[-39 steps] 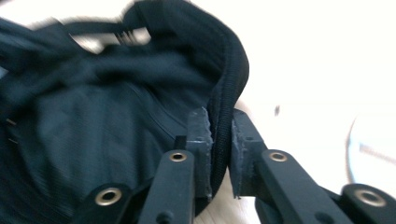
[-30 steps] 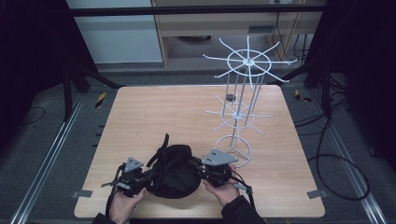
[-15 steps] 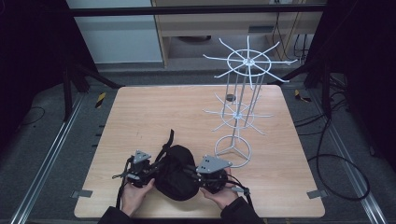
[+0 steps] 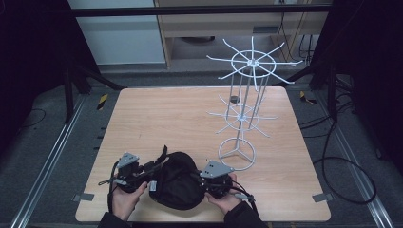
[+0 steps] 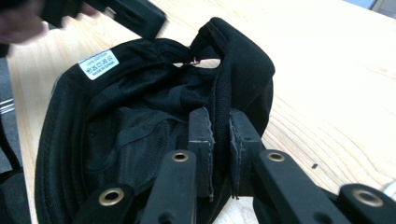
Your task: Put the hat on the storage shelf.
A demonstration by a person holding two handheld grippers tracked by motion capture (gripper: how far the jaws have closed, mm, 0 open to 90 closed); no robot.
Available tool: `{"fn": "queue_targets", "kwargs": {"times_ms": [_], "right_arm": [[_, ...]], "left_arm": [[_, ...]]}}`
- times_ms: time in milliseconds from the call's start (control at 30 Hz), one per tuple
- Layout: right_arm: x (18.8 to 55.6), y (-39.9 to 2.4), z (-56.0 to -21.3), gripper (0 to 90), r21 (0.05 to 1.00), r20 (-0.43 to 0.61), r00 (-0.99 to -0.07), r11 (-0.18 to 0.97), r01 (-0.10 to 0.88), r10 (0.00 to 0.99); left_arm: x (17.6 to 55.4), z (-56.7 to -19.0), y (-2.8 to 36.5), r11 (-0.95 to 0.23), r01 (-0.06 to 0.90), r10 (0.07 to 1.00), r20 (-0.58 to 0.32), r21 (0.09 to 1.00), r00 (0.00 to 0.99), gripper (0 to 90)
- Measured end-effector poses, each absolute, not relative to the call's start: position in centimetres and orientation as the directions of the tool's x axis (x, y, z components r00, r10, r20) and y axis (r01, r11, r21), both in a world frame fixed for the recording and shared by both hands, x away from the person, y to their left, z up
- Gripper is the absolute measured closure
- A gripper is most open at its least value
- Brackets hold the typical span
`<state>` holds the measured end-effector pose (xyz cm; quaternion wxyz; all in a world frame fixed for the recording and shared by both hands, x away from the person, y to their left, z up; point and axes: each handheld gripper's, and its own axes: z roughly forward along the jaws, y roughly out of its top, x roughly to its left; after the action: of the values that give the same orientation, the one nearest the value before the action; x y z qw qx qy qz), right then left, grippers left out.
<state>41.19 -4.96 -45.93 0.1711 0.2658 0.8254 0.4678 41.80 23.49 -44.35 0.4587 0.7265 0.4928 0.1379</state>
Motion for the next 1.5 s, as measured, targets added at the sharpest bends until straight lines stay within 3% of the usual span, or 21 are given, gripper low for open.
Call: {"fn": "queue_targets", "kwargs": {"times_ms": [367,433,767,1033,1267,1400,1500], "right_arm": [[41.1,-5.0,-46.1,79.9,0.862,-0.023,-0.806,0.42,0.283,0.591],[41.0,-5.0,-46.1,79.8,0.862,-0.023,-0.811,0.423,0.28,0.585],[40.9,-4.7,-46.3,80.2,0.861,-0.035,-0.82,0.434,0.266,0.571],[40.8,-4.3,-46.6,81.2,0.858,-0.042,-0.837,0.45,0.25,0.545],[40.4,-3.7,-47.1,81.4,0.85,-0.047,-0.87,0.477,0.223,0.49],[40.3,-3.6,-47.2,80.8,0.843,-0.053,-0.876,0.491,0.217,0.479],[40.3,-3.7,-47.2,80.4,0.843,-0.04,-0.876,0.487,0.228,0.481]], "left_arm": [[42.4,-43.6,19.9,-0.097,0.586,0.78,-0.304,0.805,0.547,50.7],[42.6,-43.7,19.4,-0.084,0.587,0.774,-0.318,0.805,0.547,45.3],[43.0,-44.0,18.2,-0.039,0.605,0.76,-0.369,0.795,0.535,34.9],[43.3,-44.3,17.2,-0.04,0.614,0.785,-0.356,0.788,0.507,26.1],[44.1,-44.7,16.7,-0.021,0.641,0.788,-0.382,0.768,0.483,29.7],[44.4,-45.2,16.1,-0.043,0.659,0.81,-0.36,0.751,0.463,44.7],[44.5,-45.3,16.2,-0.036,0.666,0.809,-0.369,0.746,0.457,51.0]]}}
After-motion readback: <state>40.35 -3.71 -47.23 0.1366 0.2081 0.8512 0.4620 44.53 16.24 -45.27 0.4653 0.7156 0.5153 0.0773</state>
